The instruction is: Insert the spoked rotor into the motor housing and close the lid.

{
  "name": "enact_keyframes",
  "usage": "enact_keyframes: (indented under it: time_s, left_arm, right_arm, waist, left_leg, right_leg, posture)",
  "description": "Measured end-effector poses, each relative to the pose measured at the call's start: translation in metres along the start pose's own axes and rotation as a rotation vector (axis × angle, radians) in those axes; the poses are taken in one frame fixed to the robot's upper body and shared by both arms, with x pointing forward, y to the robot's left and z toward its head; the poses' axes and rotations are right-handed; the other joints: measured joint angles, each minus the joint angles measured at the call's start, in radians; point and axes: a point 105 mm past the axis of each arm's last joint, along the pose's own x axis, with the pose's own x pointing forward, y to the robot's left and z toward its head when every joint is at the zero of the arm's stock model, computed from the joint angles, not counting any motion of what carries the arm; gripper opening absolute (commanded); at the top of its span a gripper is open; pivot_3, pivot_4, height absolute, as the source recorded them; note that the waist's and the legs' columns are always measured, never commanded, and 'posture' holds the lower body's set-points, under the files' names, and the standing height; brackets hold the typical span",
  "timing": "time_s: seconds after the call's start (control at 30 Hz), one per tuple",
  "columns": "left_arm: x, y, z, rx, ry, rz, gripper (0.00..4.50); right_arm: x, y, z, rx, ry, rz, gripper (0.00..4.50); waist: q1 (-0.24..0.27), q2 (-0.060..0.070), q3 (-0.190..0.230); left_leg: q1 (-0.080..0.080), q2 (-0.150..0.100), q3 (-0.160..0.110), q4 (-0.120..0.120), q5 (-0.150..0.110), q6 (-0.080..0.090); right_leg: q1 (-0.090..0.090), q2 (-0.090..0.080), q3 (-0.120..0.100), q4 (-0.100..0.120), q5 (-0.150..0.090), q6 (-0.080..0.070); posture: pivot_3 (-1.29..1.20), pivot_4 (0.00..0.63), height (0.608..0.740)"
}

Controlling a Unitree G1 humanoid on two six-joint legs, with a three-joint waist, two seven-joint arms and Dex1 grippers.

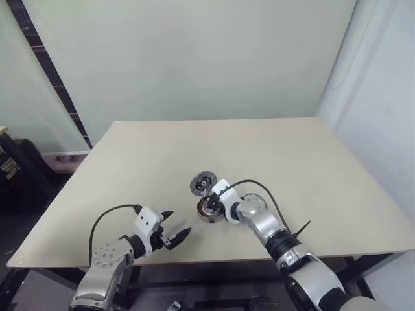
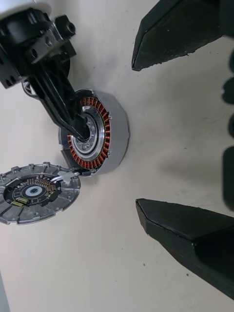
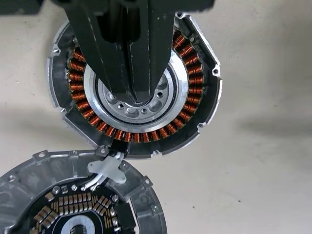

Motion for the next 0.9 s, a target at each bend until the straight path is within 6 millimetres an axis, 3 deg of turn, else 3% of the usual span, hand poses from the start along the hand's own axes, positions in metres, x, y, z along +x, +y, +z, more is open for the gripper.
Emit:
enact_keyframes:
  time_s: [0.6, 0.9]
  left_arm:
    - [0.001, -0.002, 0.000, -0.009, -0.004, -0.001, 4.50]
    - [0.003, -0.004, 0.001, -0.012, -0.012, -0.004, 4.50]
  right_arm:
    - [0.007, 0.001, 0.004, -0.011, -0.005, -0.026, 0.02]
    - [0.002, -0.004, 0.021, 0.023, -0.082, -0.026, 0.02]
  waist:
    - [-0.001, 0.000, 0.000]
    - [-0.001, 0.000, 0.000]
  left_leg:
    - [0.000, 0.000, 0.000, 0.000, 0.000, 0.000]
    - [0.000, 0.000, 0.000, 0.000, 0.000, 0.000]
  right_leg:
    - [0.000, 0.000, 0.000, 0.000, 0.000, 0.000]
    - [0.000, 0.000, 0.000, 0.000, 0.000, 0.000]
  posture:
    - [0.00, 0.000, 0.740]
    - [0.00, 0.000, 0.740]
